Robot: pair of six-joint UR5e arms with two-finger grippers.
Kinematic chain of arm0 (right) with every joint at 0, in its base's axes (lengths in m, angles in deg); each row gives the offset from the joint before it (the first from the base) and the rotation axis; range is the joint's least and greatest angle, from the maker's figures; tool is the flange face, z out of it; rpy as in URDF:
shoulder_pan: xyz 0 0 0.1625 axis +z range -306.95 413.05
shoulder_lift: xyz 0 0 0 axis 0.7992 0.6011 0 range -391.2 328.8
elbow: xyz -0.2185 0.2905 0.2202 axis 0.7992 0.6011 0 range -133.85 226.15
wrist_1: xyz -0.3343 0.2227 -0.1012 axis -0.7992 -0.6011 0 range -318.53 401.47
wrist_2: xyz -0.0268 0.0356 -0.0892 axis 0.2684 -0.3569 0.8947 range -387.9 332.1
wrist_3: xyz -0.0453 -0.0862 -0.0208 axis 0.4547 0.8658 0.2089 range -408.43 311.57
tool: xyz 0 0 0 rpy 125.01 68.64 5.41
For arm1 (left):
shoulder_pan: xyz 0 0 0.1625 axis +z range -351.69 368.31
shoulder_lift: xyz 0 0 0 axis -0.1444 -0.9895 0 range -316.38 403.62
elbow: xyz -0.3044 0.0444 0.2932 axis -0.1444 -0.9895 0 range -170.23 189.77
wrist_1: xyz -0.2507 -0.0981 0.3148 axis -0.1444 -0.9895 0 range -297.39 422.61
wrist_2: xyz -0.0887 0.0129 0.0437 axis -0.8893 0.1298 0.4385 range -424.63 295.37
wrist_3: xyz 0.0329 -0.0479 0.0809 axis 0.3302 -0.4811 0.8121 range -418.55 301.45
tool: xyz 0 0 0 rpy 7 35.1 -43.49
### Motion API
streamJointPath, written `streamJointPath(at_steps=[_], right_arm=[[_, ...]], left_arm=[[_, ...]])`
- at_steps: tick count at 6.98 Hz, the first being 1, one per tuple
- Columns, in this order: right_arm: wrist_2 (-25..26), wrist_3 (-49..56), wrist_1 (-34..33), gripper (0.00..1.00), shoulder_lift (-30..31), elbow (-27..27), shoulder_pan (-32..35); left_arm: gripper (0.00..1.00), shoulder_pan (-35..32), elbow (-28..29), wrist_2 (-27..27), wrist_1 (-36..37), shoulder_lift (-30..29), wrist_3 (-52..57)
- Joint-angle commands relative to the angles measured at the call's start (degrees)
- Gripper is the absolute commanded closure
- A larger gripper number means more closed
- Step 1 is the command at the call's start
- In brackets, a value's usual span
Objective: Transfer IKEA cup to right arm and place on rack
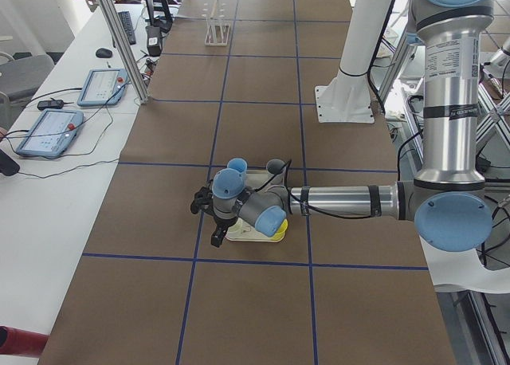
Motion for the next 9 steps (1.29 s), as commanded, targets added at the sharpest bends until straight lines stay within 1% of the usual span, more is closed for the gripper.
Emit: streamJointPath(at_steps=[1, 2, 3, 4, 5, 6, 7, 8, 9], right_arm=[[0.02, 0.05, 0.01, 0.00, 0.04, -0.18, 0.00], [0.02, 0.05, 0.01, 0.00, 0.04, -0.27, 0.00], [-0.15, 0.14, 0.01, 0.00, 0.04, -0.88, 0.00], [-0.06, 0.22, 0.01, 0.00, 0.04, -1.15, 0.00], [-0.06, 0.14, 0.01, 0.00, -0.05, -1.50, 0.00], [-0.15, 0.05, -0.08, 0.00, -0.22, -2.11, 0.00], [-0.06, -0.21, -0.16, 0.00, -0.05, -3.42, 0.00], [-0.24, -0.30, 0.01, 0.00, 0.74, -3.44, 0.00], [-3.89, -0.39, 2.45, 0.00, 2.05, -4.31, 0.00]], left_arm=[[0.43, 2.26, 1.89, 0.06, 0.02, -0.73, 0.03], [0.91, 2.36, 3.11, 0.06, 0.02, -0.73, 0.12], [1.00, 2.36, 3.64, 0.06, 0.02, -0.90, -0.06], [1.00, 2.36, 3.56, -0.28, 0.72, -0.99, 0.11], [1.00, 1.83, 2.51, -4.90, 2.20, -0.65, 0.29], [1.00, -2.26, -0.80, -11.99, 5.18, -0.56, 0.29], [1.00, -8.22, -8.75, -12.50, 10.08, -0.12, 0.29], [1.00, -13.06, -15.79, -12.33, 13.78, 1.19, 0.29], [1.00, -16.24, -20.65, -12.33, 18.60, 1.38, 0.12]])
